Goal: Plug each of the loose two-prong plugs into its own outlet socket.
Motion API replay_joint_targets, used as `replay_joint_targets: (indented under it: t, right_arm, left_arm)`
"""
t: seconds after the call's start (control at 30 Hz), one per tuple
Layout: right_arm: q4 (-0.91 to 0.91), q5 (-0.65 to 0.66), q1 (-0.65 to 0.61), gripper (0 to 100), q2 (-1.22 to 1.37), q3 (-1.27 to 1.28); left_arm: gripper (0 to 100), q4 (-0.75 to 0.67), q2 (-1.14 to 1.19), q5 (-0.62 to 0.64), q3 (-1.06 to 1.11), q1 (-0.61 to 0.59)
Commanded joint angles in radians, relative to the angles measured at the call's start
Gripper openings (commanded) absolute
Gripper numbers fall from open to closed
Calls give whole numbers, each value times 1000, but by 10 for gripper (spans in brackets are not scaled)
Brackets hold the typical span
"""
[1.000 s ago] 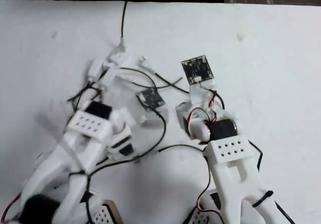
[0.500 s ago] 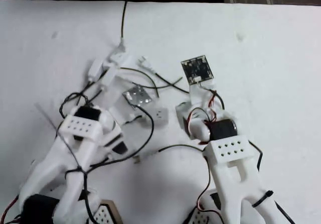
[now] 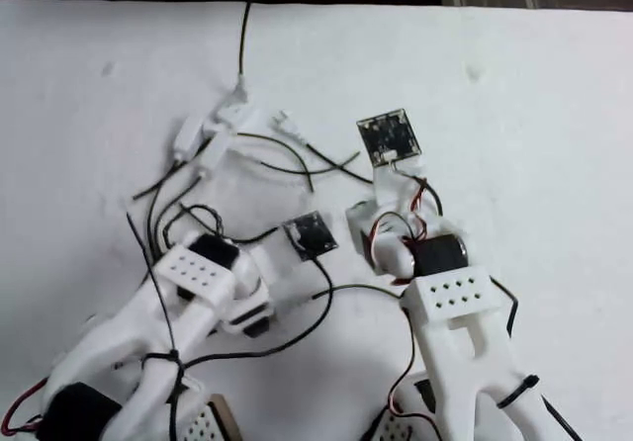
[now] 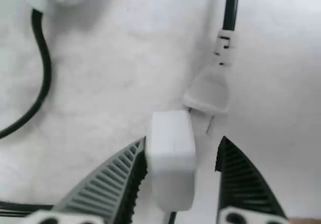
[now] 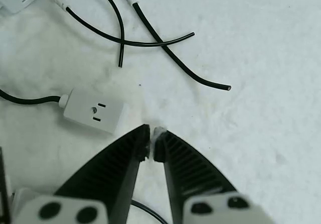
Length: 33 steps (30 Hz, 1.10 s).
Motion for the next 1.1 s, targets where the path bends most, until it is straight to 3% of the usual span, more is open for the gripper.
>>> replay_joint_targets:
  t: [0.0,0.17,0.33,0.57,0.7,0.83,1.07]
  right_arm:
    - [-18,12,2,22,-1,-6]
    - [-16,12,2,22,-1,-6]
    - [-16,12,2,22,-1,-6]
    - [-18,12,2,22,-1,-6]
    - [-18,12,1,22,-1,-6]
    - [-18,12,-1,22,-1,-6]
    - [-18,14,-4,22,-1,-6]
  left_arm:
    - [219,6,-35,12,-2,5]
    - [85,6,-36,8,-9,4]
    - [22,-2,-36,-57,-21,-19]
    - [23,-2,-36,-247,-167,-255]
    - [23,-31,-38,-301,-161,-262]
    - [23,-163,-70,-292,-78,-262]
    - [35,-219,-410,-247,124,-237]
